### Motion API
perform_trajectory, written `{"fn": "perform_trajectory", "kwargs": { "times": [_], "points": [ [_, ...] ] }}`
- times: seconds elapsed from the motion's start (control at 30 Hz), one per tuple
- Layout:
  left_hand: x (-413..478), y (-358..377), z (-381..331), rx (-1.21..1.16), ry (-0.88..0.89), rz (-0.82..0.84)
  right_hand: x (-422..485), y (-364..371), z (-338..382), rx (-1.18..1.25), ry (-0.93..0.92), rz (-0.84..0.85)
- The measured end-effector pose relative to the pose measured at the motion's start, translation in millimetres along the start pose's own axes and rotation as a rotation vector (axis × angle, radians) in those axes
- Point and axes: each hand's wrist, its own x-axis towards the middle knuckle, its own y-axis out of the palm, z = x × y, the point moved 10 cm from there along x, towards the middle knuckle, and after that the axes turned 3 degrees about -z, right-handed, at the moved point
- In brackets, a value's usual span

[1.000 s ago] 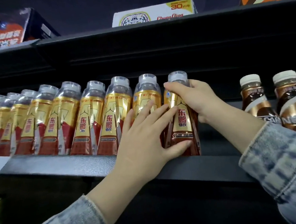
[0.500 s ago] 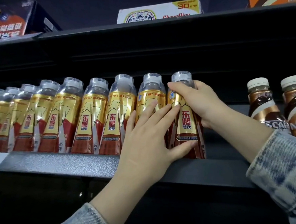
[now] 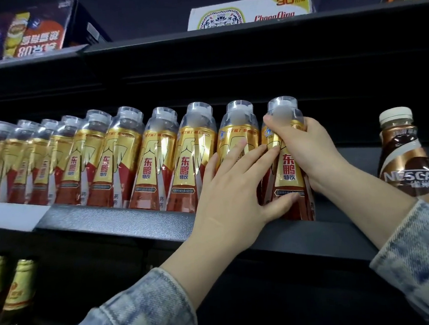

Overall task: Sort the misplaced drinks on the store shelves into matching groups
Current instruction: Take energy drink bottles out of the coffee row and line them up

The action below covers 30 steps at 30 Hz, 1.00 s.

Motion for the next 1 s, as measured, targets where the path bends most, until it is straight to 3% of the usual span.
{"fn": "perform_trajectory", "kwargs": {
  "times": [0.33, 0.6, 0.8, 0.9, 1.0],
  "points": [
    [-6, -12, 27, 0.048, -0.017, 0.034, -2, -2, 1, -0.044, -0.015, -0.009],
    [-21, -36, 83, 0.091, -0.09, 0.167, -15, -5, 9, -0.133, -0.005, -0.043],
    [-37, -48, 142, 0.136, -0.177, 0.301, -28, -13, 11, -0.296, 0.035, -0.218],
    [-47, -50, 161, 0.138, -0.147, 0.373, -18, -35, -11, -0.381, 0.06, -0.355],
    [-55, -57, 169, 0.109, -0.094, 0.432, -32, -12, 10, -0.593, 0.01, -0.398]
  ]
}}
